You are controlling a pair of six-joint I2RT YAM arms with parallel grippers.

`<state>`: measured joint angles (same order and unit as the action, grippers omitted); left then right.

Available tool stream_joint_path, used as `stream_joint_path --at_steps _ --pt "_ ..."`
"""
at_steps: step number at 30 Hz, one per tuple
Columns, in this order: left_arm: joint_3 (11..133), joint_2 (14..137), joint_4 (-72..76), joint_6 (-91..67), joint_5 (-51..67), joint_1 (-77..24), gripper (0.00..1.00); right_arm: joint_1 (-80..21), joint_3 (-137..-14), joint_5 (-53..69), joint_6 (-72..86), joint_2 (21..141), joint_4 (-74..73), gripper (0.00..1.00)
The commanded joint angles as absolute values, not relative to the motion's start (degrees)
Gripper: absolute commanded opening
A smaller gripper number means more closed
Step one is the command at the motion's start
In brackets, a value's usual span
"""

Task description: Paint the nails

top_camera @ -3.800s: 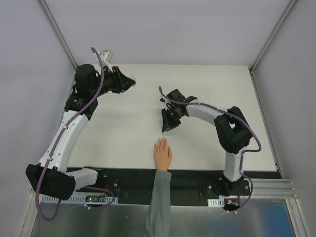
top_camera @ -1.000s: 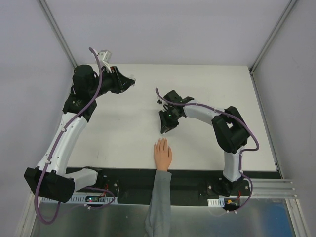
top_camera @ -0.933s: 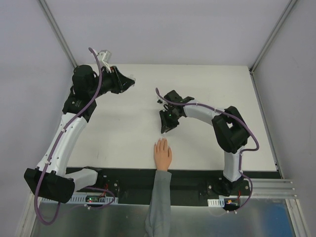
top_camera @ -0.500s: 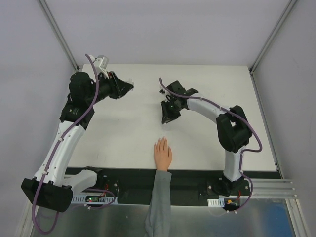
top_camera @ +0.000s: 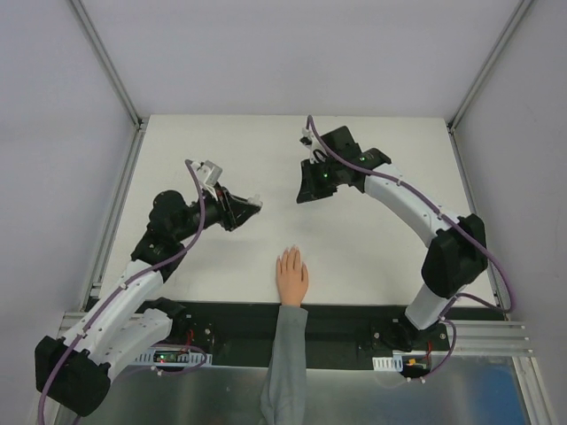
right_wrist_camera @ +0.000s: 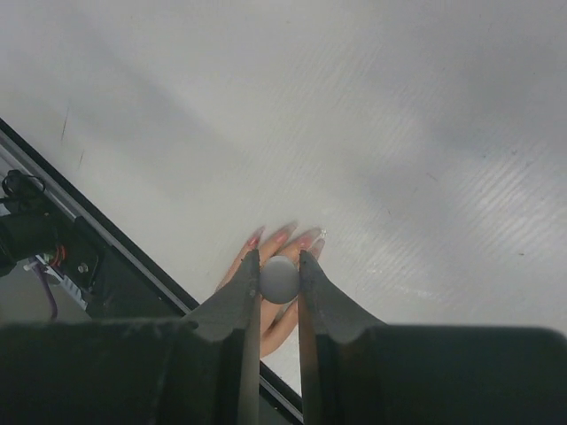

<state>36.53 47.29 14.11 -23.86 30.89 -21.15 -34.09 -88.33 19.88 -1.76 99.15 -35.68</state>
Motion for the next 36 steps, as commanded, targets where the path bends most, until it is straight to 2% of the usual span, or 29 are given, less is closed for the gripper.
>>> stream_joint_path --at_steps 1,3,8,13,24,36 --pt "32.79 43.96 26.62 -18.55 34.09 -25.04 0.0 -34.01 -81.49 19.68 -3.16 90.45 -35.43 0.0" --pt "28.94 42.2 32.13 -18.37 38.05 -25.14 0.0 -34.01 -78.15 19.25 -2.73 86.51 -34.11 0.0" --pt "25.67 38.06 35.06 -17.75 46.3 -25.22 0.0 -34.28 -74.1 18.02 -2.81 77.45 -34.63 0.0" --pt "23.64 38.14 41.2 -19.86 56.05 -25.31 0.0 -35.77 -74.42 23.55 -3.78 70.32 -34.98 0.0" --pt "23.2 38.23 46.67 -23.73 59.06 -25.4 0.0 -49.65 -91.49 16.09 -2.99 72.86 -41.05 0.0" --pt "22.24 37.26 47.55 -24.43 57.31 -25.49 0.0 -56.34 -91.76 13.45 -0.26 75.06 -34.9 0.0"
